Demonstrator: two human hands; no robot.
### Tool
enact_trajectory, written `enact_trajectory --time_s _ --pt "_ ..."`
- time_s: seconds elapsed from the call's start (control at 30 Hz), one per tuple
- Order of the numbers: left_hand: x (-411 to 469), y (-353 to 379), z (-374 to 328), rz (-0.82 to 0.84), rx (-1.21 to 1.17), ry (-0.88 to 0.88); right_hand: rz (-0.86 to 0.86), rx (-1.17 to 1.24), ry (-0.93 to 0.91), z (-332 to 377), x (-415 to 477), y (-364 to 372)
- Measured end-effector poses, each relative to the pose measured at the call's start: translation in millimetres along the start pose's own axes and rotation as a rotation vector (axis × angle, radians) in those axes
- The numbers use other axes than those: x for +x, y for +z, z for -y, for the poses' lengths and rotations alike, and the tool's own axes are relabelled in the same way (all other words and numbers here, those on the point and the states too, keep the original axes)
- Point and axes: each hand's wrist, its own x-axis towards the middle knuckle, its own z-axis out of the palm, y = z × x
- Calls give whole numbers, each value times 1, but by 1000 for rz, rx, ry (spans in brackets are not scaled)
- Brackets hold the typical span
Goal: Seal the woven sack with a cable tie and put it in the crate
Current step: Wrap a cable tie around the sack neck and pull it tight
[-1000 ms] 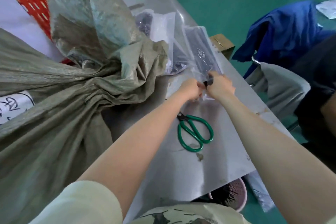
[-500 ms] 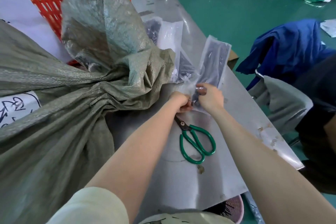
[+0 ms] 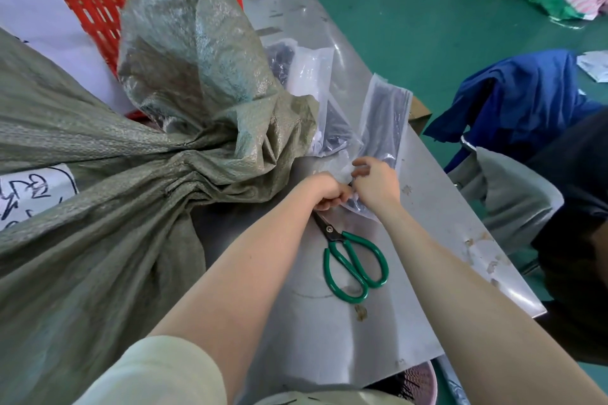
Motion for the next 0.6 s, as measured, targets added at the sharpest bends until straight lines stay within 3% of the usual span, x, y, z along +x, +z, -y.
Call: enact_trajectory --time_s 0.17,0.27,0.43,0.6 --pt "1 -4 -2 -118 -103 18 7 -154 49 -3 0 -1" --pt "-4 -18 2 -111 -201 50 12 -185 75 -5 2 -2" --pt "-19 -37 12 -44 -170 33 -96 -175 1 9 -8 1" --pt "-41 -51 32 166 200 -52 -1 64 45 30 -19 23"
